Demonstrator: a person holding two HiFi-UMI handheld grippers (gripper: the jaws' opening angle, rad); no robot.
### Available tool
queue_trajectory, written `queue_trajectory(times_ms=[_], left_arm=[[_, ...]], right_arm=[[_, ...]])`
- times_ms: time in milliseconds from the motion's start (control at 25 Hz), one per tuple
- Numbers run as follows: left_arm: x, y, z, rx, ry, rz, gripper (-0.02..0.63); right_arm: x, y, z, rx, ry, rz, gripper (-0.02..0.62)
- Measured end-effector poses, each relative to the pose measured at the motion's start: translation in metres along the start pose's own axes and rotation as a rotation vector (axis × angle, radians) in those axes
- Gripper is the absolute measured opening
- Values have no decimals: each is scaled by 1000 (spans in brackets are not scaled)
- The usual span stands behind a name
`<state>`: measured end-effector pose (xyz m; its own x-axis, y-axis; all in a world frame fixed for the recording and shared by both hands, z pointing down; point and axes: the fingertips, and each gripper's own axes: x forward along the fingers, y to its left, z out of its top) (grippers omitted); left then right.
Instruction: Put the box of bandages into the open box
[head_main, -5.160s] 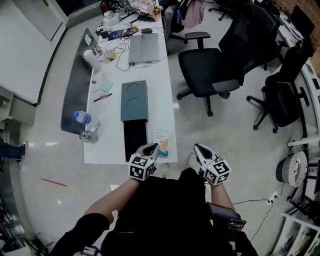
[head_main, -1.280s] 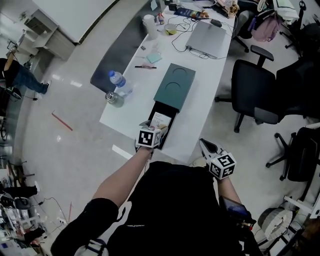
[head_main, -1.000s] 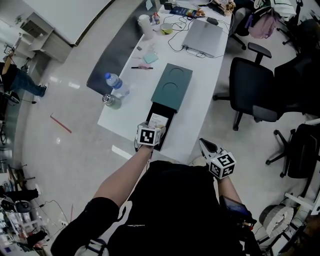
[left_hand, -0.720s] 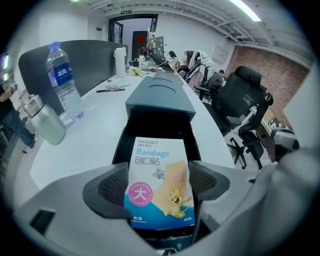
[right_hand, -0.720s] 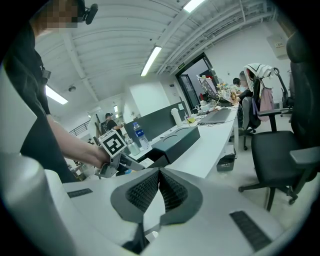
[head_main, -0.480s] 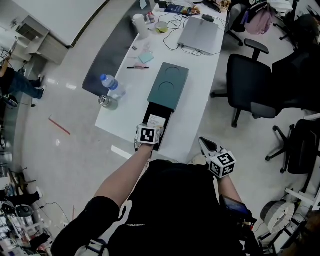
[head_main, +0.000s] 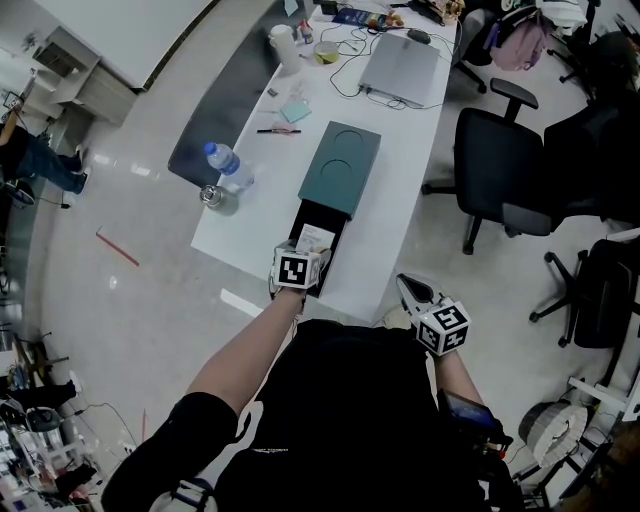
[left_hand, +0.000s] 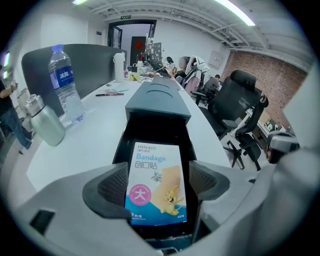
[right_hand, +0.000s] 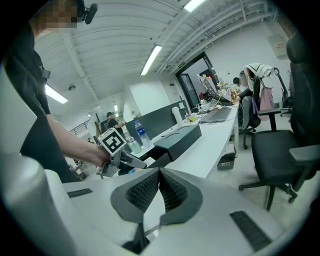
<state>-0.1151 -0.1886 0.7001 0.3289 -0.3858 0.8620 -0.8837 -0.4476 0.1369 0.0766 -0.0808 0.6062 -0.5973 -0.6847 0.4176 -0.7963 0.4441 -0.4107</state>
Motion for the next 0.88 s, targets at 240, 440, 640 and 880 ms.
queue_trajectory(times_ms=[240, 440, 640, 880], left_arm=[[-16, -7, 1, -1, -69, -35, 380], [-36, -9, 4, 3, -127, -60, 377], [-59, -6, 4, 0, -198, -68, 299], [-92, -2, 5, -28, -317, -135, 133]], right_arm=[[4, 8, -1, -22, 9, 19, 26], [13, 16, 5, -46, 11, 38, 26], [24, 25, 14, -71, 6, 51, 26], [35, 36, 31, -107, -20, 59, 26]])
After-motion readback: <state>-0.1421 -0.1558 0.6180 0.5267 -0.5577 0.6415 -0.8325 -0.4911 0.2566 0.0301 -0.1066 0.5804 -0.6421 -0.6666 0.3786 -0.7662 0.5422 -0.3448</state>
